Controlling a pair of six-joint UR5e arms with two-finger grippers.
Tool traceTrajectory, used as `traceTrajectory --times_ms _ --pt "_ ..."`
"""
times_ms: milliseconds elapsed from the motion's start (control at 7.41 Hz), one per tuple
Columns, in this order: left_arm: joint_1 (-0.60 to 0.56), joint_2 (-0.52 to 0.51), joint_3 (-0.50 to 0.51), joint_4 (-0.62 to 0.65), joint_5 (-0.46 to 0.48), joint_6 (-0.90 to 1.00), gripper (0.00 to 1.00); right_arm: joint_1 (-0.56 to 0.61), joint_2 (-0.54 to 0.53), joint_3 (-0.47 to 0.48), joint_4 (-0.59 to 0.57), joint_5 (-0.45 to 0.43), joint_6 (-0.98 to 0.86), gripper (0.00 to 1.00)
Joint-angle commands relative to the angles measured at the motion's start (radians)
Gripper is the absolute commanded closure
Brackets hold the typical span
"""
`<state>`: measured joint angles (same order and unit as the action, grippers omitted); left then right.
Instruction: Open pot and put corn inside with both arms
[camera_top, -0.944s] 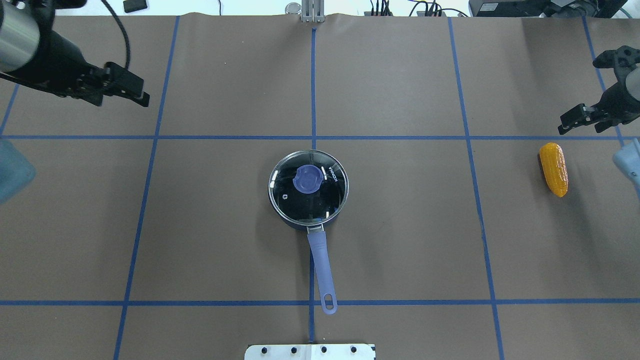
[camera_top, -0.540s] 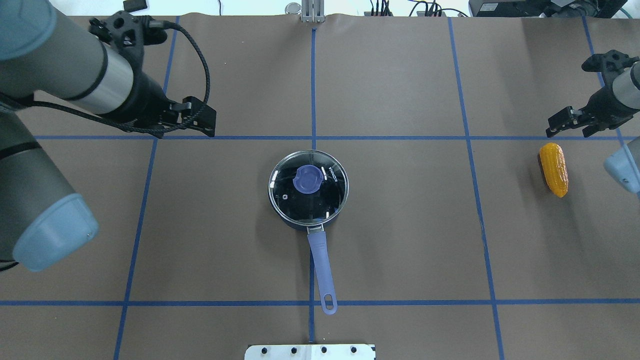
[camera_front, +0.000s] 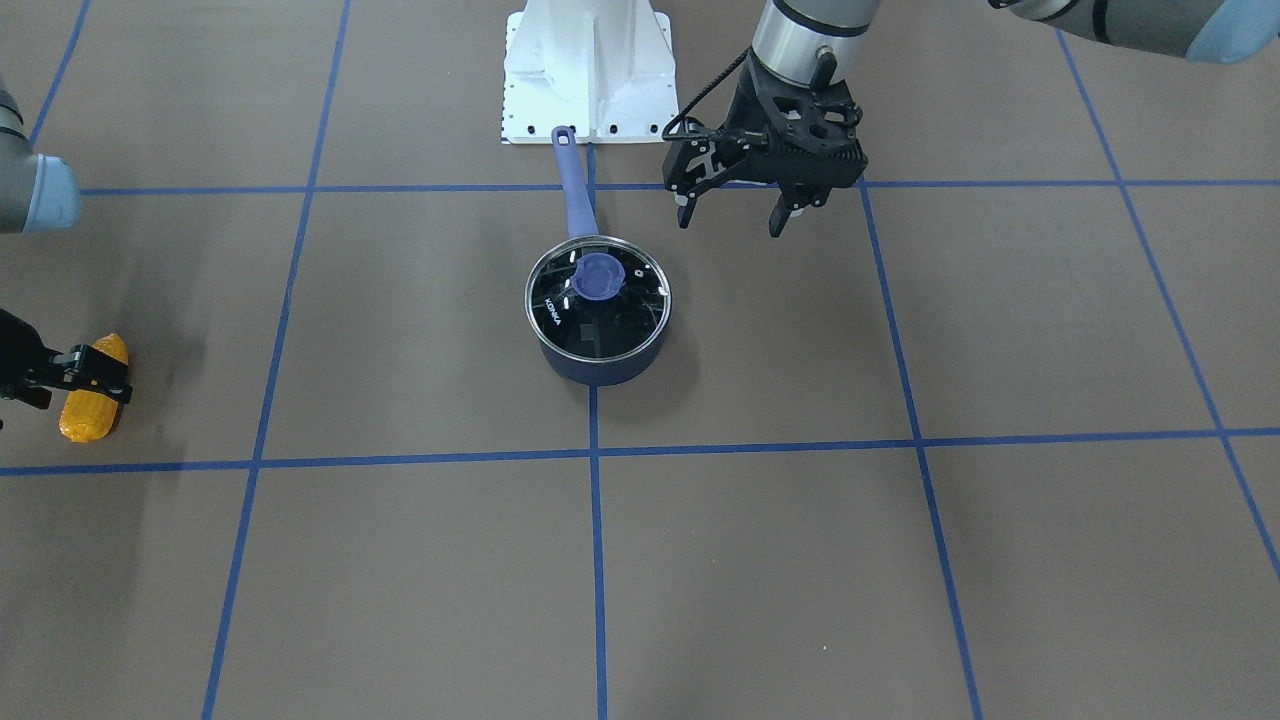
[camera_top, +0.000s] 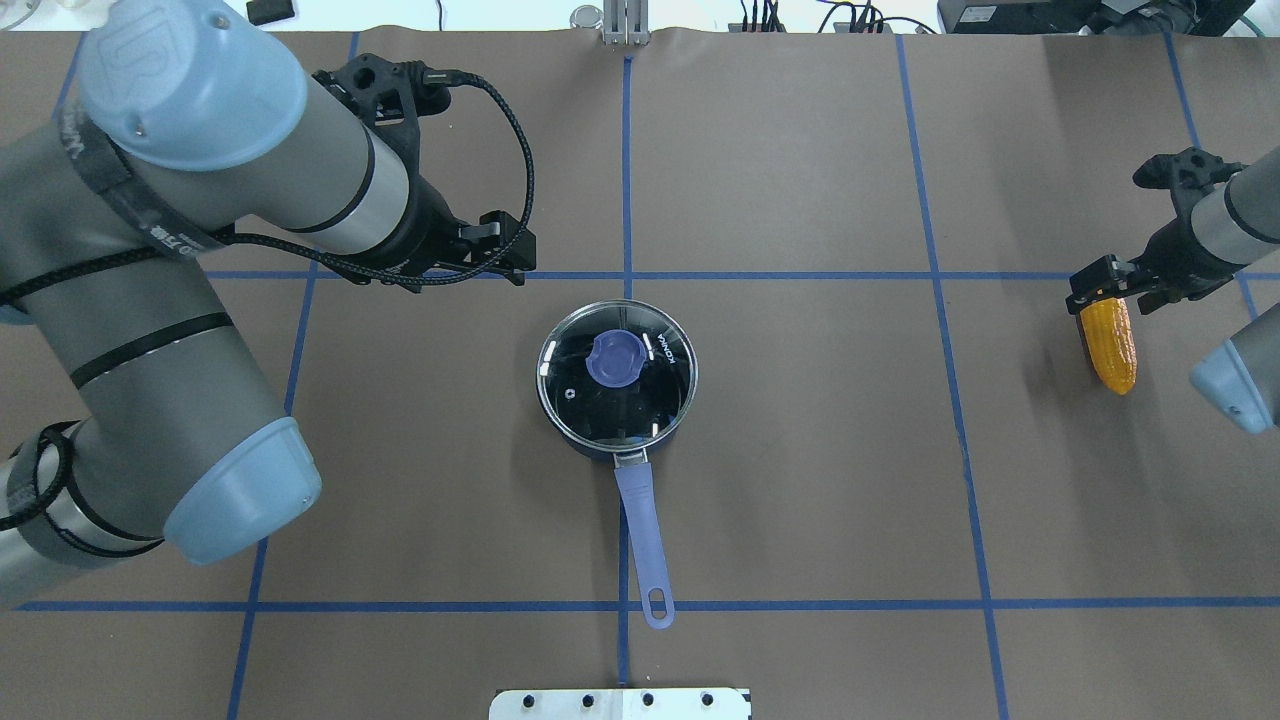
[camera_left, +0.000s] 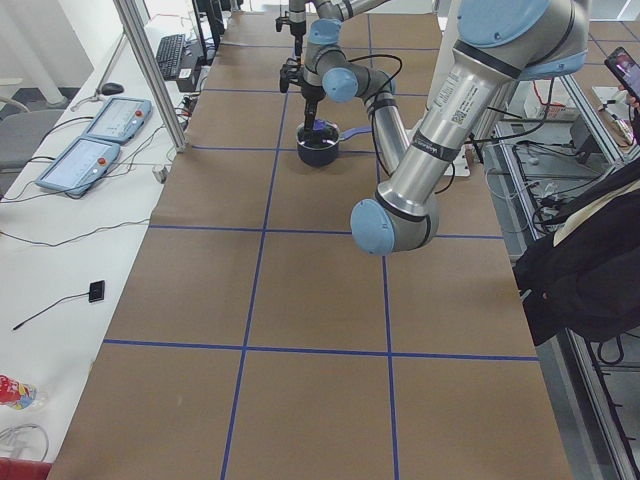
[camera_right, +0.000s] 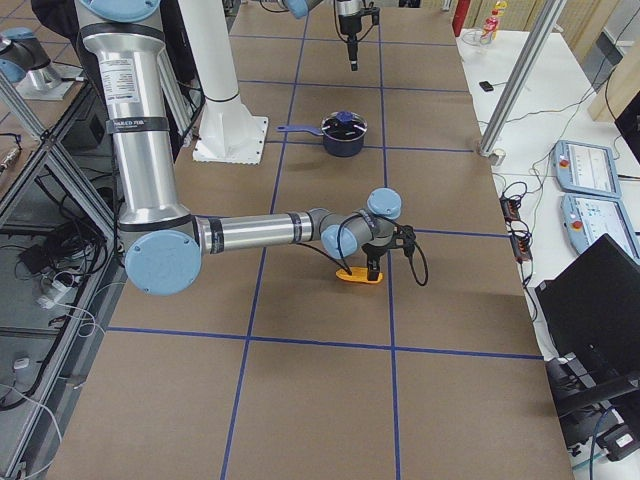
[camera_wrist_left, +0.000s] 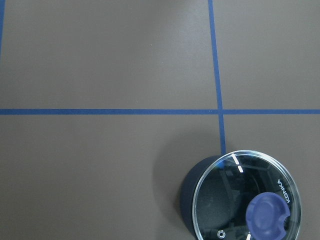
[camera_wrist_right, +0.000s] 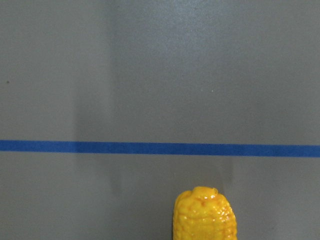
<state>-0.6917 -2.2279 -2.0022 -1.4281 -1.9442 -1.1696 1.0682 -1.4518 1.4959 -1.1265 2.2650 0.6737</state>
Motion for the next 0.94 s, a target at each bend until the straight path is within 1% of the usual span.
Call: traceTrajectory --times_ms 0,135,405,540,810 --pt "0.012 -0.022 0.022 0.0 0.008 -0.015 0.03 -0.022 -0.01 -0.009 0.008 -0.028 0.004 0.0" --pt "0.014 -0.051 0.06 -0.002 0.02 -0.03 0.03 -0.024 -0.019 -0.009 0.026 -0.03 0.004 0.0" --pt "0.078 -0.12 0.136 -0.003 0.092 -0.082 0.03 -0.024 -0.024 -0.009 0.036 -0.031 0.004 0.0" --pt "0.092 -0.152 0.173 -0.005 0.108 -0.102 0.03 -0.025 -0.024 -0.009 0.036 -0.031 0.004 0.0" --pt "0.106 -0.173 0.241 -0.015 0.129 -0.101 0.03 -0.025 -0.024 -0.008 0.036 -0.031 0.006 0.01"
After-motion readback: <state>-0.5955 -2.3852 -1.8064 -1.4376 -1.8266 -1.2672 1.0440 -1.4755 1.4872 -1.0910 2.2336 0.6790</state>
